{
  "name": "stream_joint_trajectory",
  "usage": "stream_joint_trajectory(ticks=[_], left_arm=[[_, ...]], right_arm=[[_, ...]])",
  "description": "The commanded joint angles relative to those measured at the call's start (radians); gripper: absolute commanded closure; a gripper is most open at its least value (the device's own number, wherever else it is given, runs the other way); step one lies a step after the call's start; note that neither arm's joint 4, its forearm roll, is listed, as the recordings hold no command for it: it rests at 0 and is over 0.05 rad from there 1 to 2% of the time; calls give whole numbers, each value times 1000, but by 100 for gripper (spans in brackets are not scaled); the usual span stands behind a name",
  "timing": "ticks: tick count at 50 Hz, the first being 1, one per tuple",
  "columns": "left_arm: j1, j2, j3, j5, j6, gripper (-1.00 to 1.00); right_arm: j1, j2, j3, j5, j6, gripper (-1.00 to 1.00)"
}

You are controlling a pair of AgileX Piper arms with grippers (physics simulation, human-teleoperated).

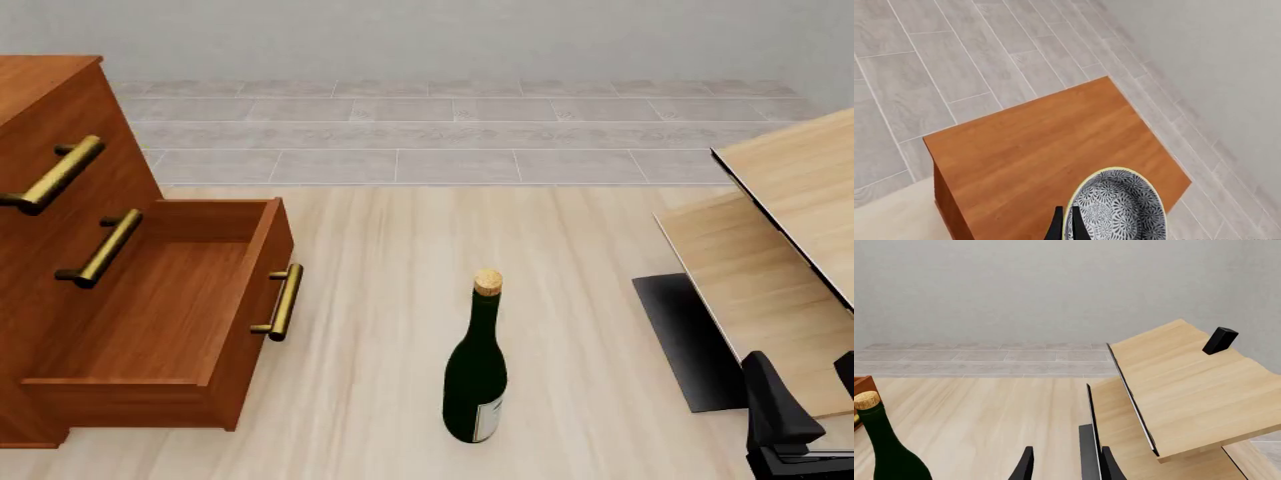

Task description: Put the bowl on top of the cabinet.

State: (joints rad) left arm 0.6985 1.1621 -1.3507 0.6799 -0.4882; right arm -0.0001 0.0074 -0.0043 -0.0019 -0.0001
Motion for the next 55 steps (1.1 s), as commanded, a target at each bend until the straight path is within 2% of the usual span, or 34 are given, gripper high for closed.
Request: stream_joint_trajectory(ticks=[1, 46, 48, 52, 53, 55], left_arm=[[2, 11, 19, -26, 23, 100], [27, 20, 67, -95, 92, 100], [41, 15, 75, -101, 76, 100], [66, 15, 89, -112, 96, 100], [52, 5, 87, -123, 98, -100], [61, 16, 82, -112, 88, -100]], right_arm=[[0, 0, 0, 0, 0, -100], [0, 0, 0, 0, 0, -100], [0, 0, 0, 0, 0, -100], [0, 0, 0, 0, 0, -100], [0, 0, 0, 0, 0, -100], [0, 0, 0, 0, 0, -100]])
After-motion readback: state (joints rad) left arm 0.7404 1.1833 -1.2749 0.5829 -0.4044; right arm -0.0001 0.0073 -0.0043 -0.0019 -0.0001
